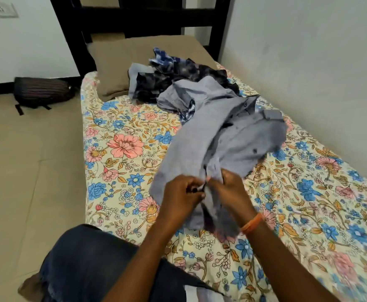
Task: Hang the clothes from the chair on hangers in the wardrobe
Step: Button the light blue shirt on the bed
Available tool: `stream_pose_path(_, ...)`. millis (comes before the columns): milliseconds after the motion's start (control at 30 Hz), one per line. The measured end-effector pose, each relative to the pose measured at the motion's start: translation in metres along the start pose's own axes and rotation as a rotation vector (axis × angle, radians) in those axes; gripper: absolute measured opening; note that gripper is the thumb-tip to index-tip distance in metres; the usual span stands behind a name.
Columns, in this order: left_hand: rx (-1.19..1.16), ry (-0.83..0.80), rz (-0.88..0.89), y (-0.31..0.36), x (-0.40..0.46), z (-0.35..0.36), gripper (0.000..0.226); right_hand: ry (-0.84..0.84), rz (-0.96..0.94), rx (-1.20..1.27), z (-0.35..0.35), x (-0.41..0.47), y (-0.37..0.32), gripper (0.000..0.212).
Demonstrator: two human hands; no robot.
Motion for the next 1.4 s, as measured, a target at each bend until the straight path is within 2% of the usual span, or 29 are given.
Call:
stream_pose_path(67,-0.020,0.012,-0.061,-0.024,-0.018,0.011,0.028,0.057,0.059,0.017,0.005,-0.005,0.037,0.005)
stream_pose_path(133,-0.055,0.025,-0.096,-0.037,-0.023,0.013,0.023,0.038,0.131,0.094,0.010,-0.010,0.068,0.016)
stream_pose_path(233,-0.052,0.006,-0.085,-0.047,-0.020,0.009,0.014,0.079,0.127,0.116,0.009,-0.015,0.086,0.013)
stream_pose_path(300,0.031,-0.043,-0.078,-0.057,-0.017,0.011,0.008,0.122,0.105,0.135,0.004,-0.011,0.083,0.005)
stream_pose_path(433,0.150,-0.104,-0.059,-0.066,-0.022,0.022,0.006,0.133,0.176,0.235,-0.009,0.005,0.073,0.007)
stream_pose_path(500,0.182,-0.087,-0.036,-0.064,-0.021,0.025,0.017,0.110,0.189,0.245,-0.011,0.012,0.066,0.010)
stream_pose_path(600,0.154,-0.069,-0.055,-0.063,-0.018,0.029,0.021,0.052,0.122,0.152,-0.008,0.012,0.057,0.015)
stream_pose_path(700,0.144,-0.092,-0.081,-0.065,-0.017,0.033,0.020,-0.103,0.139,0.127,-0.005,-0.007,0.069,0.021)
stream_pose_path(867,0.150,-0.162,-0.065,-0.057,-0.018,0.038,0.020,-0.050,0.158,0.165,-0.019,-0.039,0.090,0.008)
stream_pose_path(933,0.120,-0.149,-0.060,-0.055,-0.020,0.037,0.020,-0.025,0.208,0.227,-0.025,-0.037,0.085,0.009)
stream_pose_path(1034,0.059,-0.099,-0.052,-0.052,-0.022,0.031,0.012,0.046,0.316,0.448,-0.042,-0.013,0.058,0.008)
stream_pose_path(1134,0.006,-0.027,-0.026,-0.044,-0.022,0.023,0.012,0.038,0.312,0.597,-0.056,0.026,0.020,0.006)
stream_pose_path(1167,-0.014,-0.004,-0.025,-0.042,-0.023,0.020,0.013,0.014,0.327,0.641,-0.054,0.036,0.014,0.010)
stream_pose_path(1234,-0.051,0.027,-0.033,-0.040,-0.024,0.016,0.015,-0.033,0.367,0.689,-0.046,0.043,0.014,0.034)
stream_pose_path(1334,-0.090,0.054,-0.018,-0.039,-0.028,0.012,0.013,-0.184,0.455,0.744,-0.037,0.013,0.012,0.062)
stream_pose_path(1367,-0.106,0.070,-0.011,-0.037,-0.029,0.011,0.010,-0.262,0.456,0.780,-0.039,0.007,0.011,0.067)
stream_pose_path(1400,-0.123,0.100,-0.010,-0.036,-0.030,0.007,0.008,-0.315,0.411,0.831,-0.044,0.000,0.002,0.057)
Point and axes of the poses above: each hand's wrist, its own x-axis towards the middle knuckle, its own z-axis out of the palm, y = z × x, the point moved 5 cm from there along x, towards the middle knuckle, and after that the axes turned 12 degrees about z, right-handed, at the moved point
